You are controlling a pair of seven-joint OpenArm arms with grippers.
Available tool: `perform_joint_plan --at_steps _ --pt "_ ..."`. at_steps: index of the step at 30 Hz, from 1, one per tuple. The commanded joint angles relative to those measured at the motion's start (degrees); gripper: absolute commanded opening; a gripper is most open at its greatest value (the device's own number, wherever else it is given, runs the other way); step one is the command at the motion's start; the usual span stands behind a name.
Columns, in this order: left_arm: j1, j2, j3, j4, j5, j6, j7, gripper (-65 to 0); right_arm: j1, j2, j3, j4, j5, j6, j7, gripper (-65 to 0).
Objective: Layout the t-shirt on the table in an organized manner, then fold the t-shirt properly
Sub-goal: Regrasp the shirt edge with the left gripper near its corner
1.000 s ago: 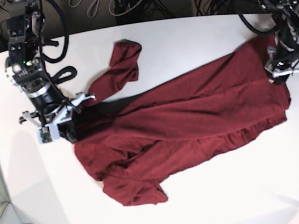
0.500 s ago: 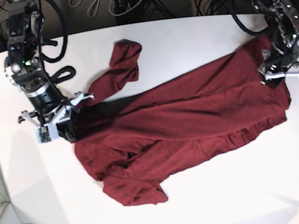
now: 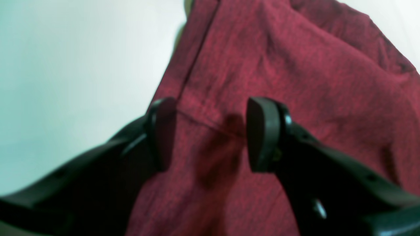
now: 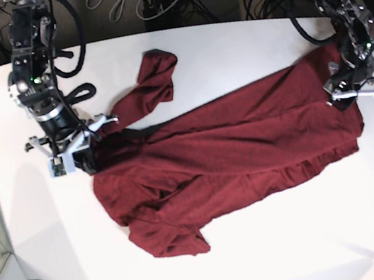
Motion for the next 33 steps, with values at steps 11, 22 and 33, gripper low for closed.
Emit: perform_joint_plan --at_steps 11,22,33 --pt "-0.6 -0.5 -3.1 0.5 -0.2 0.1 -1.0 -32.2 0.7 0.1 0.1 0.9 0.5 0.0 1.7 -65.0" --pt "-1.6 -0.4 -3.0 -5.2 -0.2 -0.3 -1.2 -38.5 0.7 0.2 0.1 0.9 0.5 0.0 1.7 -65.0" --pt "-1.6 -0.4 -3.1 -3.8 -0.8 -0.3 -0.7 -42.1 0.7 0.2 0.0 0.9 0.5 0.0 1.7 -65.0"
